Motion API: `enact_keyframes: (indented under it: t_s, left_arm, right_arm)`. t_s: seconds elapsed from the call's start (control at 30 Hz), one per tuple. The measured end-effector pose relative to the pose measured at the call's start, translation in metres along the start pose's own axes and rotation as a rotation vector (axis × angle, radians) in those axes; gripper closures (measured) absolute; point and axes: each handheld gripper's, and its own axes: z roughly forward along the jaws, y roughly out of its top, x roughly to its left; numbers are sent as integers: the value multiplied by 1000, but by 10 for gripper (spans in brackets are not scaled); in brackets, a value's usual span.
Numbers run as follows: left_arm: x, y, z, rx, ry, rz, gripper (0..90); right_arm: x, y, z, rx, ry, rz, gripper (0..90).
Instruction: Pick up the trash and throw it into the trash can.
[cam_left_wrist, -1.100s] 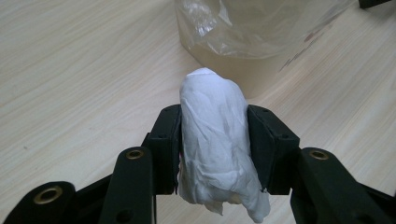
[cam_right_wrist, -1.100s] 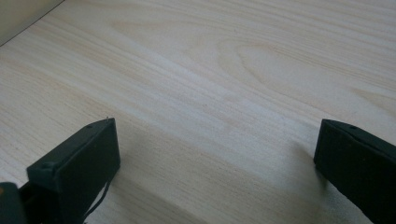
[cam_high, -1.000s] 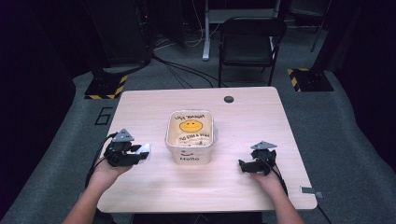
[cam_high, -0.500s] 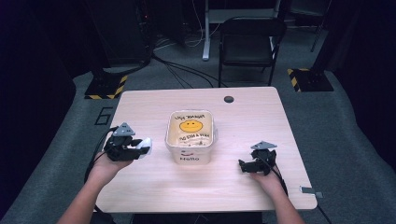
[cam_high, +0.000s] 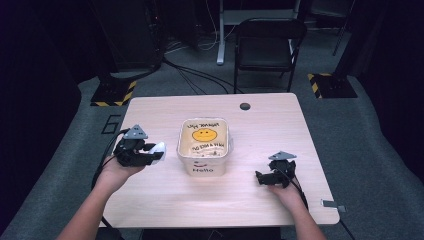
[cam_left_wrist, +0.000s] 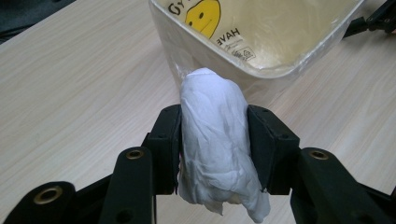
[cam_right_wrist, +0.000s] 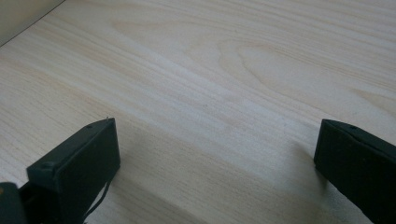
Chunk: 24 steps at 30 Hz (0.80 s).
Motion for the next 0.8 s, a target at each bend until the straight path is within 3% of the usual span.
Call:
enact_keyframes:
  t_s: [0.8]
  left_arm:
    - [-8, 40, 2, -7, -33, 55, 565]
  right_arm:
    - [0, 0, 0, 1, 5, -2, 0]
